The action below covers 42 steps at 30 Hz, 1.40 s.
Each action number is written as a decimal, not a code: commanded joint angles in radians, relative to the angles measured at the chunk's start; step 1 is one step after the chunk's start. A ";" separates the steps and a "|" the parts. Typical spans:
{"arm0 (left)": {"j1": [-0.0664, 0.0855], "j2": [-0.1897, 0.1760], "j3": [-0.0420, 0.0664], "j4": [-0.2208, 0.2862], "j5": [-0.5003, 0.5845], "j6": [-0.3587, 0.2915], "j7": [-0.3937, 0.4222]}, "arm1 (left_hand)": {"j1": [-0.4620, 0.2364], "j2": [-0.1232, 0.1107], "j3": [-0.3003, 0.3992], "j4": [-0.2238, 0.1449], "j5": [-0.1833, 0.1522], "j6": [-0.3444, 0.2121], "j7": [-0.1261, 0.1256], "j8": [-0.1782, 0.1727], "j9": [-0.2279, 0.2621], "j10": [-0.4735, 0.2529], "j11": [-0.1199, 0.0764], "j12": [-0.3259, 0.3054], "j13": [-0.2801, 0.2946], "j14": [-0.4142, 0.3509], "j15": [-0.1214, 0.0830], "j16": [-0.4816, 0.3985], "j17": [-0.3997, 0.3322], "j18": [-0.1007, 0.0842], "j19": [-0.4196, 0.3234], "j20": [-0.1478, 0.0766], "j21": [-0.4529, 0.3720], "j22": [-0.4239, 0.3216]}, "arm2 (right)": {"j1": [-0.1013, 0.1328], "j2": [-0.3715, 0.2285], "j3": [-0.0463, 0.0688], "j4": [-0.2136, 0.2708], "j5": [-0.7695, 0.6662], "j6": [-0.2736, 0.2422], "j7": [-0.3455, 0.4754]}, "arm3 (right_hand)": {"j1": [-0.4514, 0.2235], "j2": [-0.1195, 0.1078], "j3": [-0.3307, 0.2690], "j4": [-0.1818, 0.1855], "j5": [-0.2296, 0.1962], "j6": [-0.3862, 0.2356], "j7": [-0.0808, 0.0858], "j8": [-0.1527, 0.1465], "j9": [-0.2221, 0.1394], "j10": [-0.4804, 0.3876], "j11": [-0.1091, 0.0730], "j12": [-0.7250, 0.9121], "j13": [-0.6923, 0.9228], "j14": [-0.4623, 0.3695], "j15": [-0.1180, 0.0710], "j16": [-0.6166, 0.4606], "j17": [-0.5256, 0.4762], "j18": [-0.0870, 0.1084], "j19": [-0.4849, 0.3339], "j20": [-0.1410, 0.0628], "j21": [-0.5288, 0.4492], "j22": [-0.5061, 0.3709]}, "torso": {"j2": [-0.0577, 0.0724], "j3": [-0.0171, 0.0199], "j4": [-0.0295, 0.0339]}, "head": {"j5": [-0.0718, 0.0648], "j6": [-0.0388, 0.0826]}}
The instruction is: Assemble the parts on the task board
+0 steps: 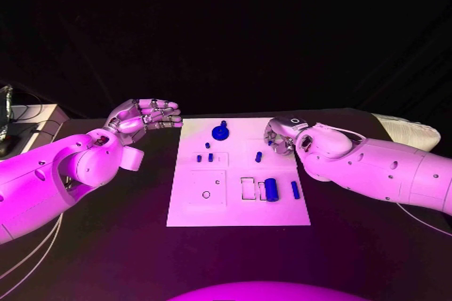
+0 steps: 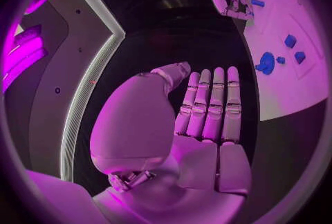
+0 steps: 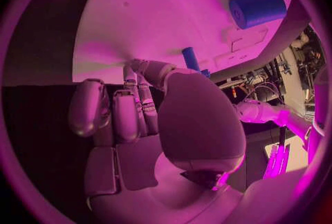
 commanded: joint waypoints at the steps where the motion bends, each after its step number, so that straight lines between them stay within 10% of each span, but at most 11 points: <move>1: 0.000 0.001 0.001 -0.002 0.006 0.006 0.005 | 0.006 -0.009 -0.001 0.005 0.004 0.001 0.008 -0.001 0.000 -0.010 0.003 -0.006 0.001 0.001 0.008 -0.007 0.000 0.006 0.009 0.002 -0.008 -0.005 | 0.000 -0.009 0.001 0.011 -0.025 -0.058 -0.015 | 0.000 0.008 0.008 0.000 -0.004 0.006 0.000 0.004 0.001 0.044 -0.035 -0.003 0.004 0.038 -0.007 -0.002 -0.001 -0.015 0.007 0.002 0.007 0.016 | -0.002 -0.0002 -0.0002 | -0.002 0.001; 23: -0.001 0.017 0.001 -0.054 0.009 0.005 -0.001 | 0.007 -0.011 -0.004 0.005 0.005 0.002 0.009 -0.001 0.000 -0.019 0.005 -0.007 0.001 -0.002 0.011 -0.019 0.000 0.006 0.015 0.004 -0.021 -0.018 | 0.039 -0.131 0.020 0.249 0.089 -0.068 -0.007 | -0.005 0.004 0.008 -0.002 -0.007 0.008 0.000 0.006 0.003 0.047 -0.036 -0.005 0.004 0.038 -0.007 -0.002 -0.002 -0.017 0.010 0.001 0.019 0.024 | -0.025 -0.0049 -0.0076 | 0.009 0.001; 36: -0.001 0.041 0.001 -0.045 0.014 -0.035 0.000 | 0.006 -0.012 -0.006 0.006 0.005 0.001 0.010 -0.002 -0.001 -0.024 0.007 -0.006 0.001 -0.003 0.012 -0.024 0.000 0.006 0.018 0.005 -0.026 -0.023 | 0.014 -0.021 -0.001 0.339 -0.013 -0.022 -0.024 | -0.006 0.004 0.009 -0.002 -0.006 0.008 0.000 0.006 0.003 0.047 -0.035 -0.007 0.004 0.038 -0.007 -0.003 -0.005 -0.017 0.010 0.001 0.021 0.026 | -0.035 -0.0146 -0.0041 | 0.057 -0.019; 42: -0.001 0.045 0.000 -0.034 0.020 -0.057 0.001 | 0.004 -0.012 -0.007 0.008 0.004 0.001 0.011 -0.003 -0.001 -0.024 0.007 -0.006 0.001 -0.003 0.013 -0.026 0.000 0.006 0.019 0.005 -0.028 -0.025 | -0.013 0.023 -0.009 0.335 -0.050 -0.008 -0.030 | -0.006 0.004 0.009 -0.003 -0.006 0.008 0.000 0.006 0.003 0.047 -0.035 -0.007 0.004 0.038 -0.007 -0.004 -0.006 -0.017 0.011 0.001 0.022 0.026 | -0.032 -0.0132 -0.0053 | 0.076 -0.023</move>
